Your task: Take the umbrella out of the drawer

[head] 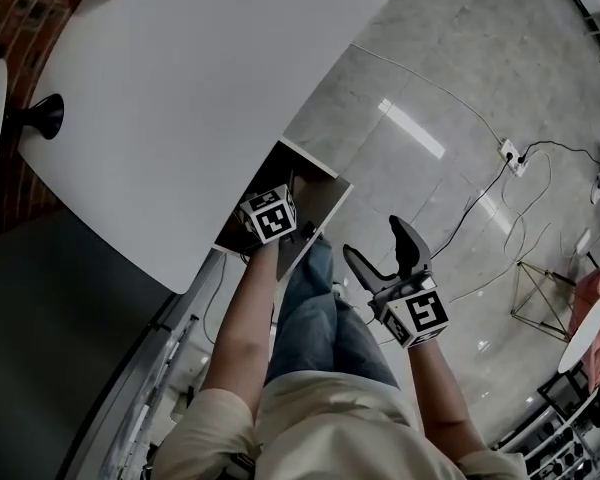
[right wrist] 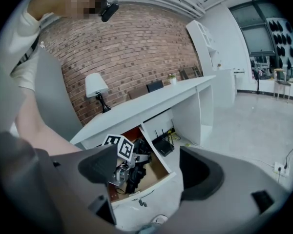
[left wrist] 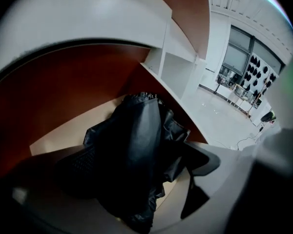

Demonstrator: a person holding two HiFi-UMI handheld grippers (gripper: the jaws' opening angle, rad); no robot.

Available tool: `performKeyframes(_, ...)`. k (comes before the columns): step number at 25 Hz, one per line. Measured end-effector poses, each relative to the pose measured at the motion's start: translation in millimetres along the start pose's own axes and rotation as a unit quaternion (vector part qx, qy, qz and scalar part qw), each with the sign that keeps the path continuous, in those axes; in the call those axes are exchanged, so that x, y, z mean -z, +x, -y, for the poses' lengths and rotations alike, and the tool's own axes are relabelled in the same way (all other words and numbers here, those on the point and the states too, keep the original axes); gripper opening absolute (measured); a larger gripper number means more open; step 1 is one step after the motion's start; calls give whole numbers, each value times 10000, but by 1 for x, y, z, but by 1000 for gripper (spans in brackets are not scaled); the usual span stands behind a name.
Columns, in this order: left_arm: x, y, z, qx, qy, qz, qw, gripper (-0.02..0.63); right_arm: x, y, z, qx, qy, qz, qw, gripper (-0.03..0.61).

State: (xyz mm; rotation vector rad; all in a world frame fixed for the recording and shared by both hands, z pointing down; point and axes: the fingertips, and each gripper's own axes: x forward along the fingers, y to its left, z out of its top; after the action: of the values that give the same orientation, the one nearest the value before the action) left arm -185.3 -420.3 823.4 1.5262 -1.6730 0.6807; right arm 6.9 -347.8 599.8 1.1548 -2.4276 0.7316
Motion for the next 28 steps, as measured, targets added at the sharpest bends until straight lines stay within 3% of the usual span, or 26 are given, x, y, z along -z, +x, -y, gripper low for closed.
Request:
performKeyframes(7, 8, 30, 2, -197, 247, -292, 9991, 515, 5, 8, 15, 94, 303, -43, 9995, 374)
performKeyframes(15, 5, 45, -21, -1253, 551, -152, 9905, 510, 1, 7, 29, 155, 544, 130, 9983, 374)
performKeyframes(18, 6, 44, -27, -1527, 521, -97, 9869, 436, 5, 2, 34, 117, 611, 139, 9980, 374)
performKeyframes(20, 5, 43, -26, -1539, 538, -97, 9866, 412, 12, -2, 37, 114, 565, -37, 9983, 374)
performKeyframes(23, 7, 42, -28, -1431, 512, -145, 9883, 298, 14, -8, 41, 100, 542, -5, 9985, 374)
performKeyframes(28, 7, 21, -23, -877, 693, -283, 9933, 249, 13, -23, 34, -30, 443, 72, 9990, 374)
